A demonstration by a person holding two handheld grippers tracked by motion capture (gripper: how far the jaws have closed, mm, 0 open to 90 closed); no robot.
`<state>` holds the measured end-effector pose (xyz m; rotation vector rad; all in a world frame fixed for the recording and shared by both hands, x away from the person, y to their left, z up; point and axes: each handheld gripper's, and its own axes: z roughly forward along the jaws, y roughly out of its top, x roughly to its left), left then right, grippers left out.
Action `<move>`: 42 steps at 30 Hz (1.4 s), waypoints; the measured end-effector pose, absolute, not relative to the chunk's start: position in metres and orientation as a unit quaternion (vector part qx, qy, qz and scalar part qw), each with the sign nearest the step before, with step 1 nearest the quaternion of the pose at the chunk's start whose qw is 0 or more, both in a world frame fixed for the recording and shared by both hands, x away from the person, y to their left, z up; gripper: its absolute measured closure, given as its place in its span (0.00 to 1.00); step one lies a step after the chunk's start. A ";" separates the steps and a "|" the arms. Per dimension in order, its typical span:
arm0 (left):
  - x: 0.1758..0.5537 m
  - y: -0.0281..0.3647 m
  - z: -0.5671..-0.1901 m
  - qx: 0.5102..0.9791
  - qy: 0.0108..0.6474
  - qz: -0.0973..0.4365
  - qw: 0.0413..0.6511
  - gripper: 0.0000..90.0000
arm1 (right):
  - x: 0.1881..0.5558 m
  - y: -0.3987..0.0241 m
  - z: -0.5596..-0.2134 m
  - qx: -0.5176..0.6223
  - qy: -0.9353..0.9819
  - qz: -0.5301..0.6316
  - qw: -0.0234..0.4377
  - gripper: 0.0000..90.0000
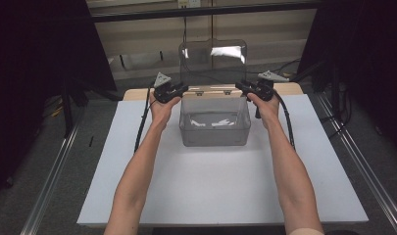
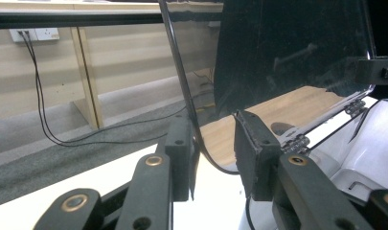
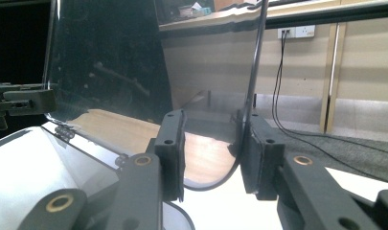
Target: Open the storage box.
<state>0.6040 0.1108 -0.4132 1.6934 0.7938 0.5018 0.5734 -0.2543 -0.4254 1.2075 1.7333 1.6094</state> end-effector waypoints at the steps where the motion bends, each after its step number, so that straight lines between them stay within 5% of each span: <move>1: 0.604 0.110 -0.414 0.720 0.338 0.213 0.568 0.75 | 0.574 -0.254 -0.426 0.440 0.636 0.587 0.241 0.70; 42: 0.610 0.111 -0.421 0.705 0.389 0.162 0.570 0.64 | 0.577 -0.256 -0.432 0.474 0.631 0.580 0.202 0.64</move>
